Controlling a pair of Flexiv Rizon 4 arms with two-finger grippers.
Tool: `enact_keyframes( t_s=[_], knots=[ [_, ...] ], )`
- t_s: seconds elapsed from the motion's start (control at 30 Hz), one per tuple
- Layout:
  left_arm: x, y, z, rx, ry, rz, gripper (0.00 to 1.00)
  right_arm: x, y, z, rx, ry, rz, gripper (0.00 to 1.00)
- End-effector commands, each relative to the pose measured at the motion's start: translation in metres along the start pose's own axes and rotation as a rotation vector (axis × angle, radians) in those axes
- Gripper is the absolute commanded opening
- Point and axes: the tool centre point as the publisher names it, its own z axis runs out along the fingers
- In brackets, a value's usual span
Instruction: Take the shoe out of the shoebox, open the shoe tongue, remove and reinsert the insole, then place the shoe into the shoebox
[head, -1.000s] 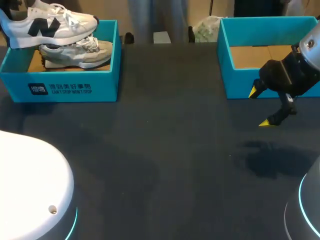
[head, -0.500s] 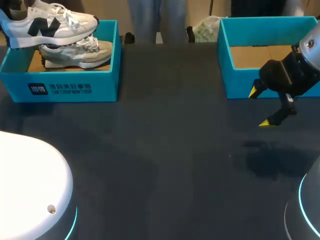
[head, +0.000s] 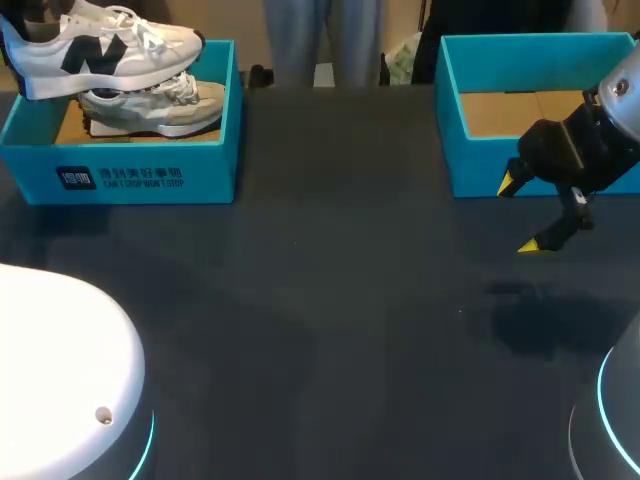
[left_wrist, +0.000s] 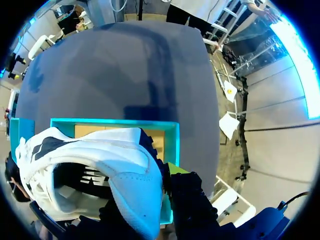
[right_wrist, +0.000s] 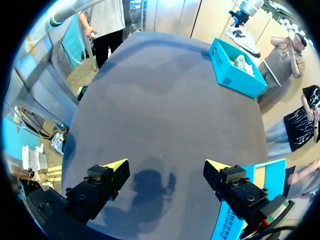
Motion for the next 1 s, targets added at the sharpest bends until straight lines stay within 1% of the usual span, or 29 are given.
enact_keyframes(
  t_s=[0.03,0.17,0.23,0.4,0.43,0.67,0.77,0.9,0.97,1.0],
  knots=[
    [-0.009,-0.038,-0.012,-0.049,0.017,-0.016,0.00,0.000,0.000,0.001,0.002,-0.001,0.000,1.00],
    [-0.017,-0.053,-0.018,-0.045,0.032,-0.037,0.00,0.000,0.000,0.001,0.002,-0.001,0.000,1.00],
    [-0.024,-0.063,-0.021,-0.038,0.042,-0.052,0.00,0.000,0.000,0.001,0.002,-0.001,0.000,1.00],
    [-0.041,-0.084,-0.028,-0.031,0.026,-0.077,0.00,0.000,0.000,0.001,0.002,-0.001,0.000,1.00],
    [-0.047,-0.091,-0.029,-0.027,0.020,-0.080,0.00,0.000,0.000,0.001,0.002,-0.001,0.000,1.00],
    [-0.082,-0.118,-0.038,-0.026,0.012,-0.108,0.00,0.000,0.000,0.001,0.002,-0.001,0.000,1.00],
    [-0.100,-0.131,-0.039,-0.024,0.001,-0.107,0.00,0.000,0.000,0.001,0.002,-0.001,0.000,1.00],
    [-0.123,-0.149,-0.040,-0.055,-0.002,-0.117,0.00,0.000,0.000,0.001,0.002,-0.001,0.000,1.00],
    [-0.132,-0.155,-0.039,-0.057,-0.015,-0.117,0.00,0.000,0.000,0.001,0.002,-0.001,0.000,1.00],
    [-0.140,-0.161,-0.038,-0.059,-0.023,-0.113,0.00,0.000,0.000,0.001,0.002,-0.001,0.000,1.00]
  ],
)
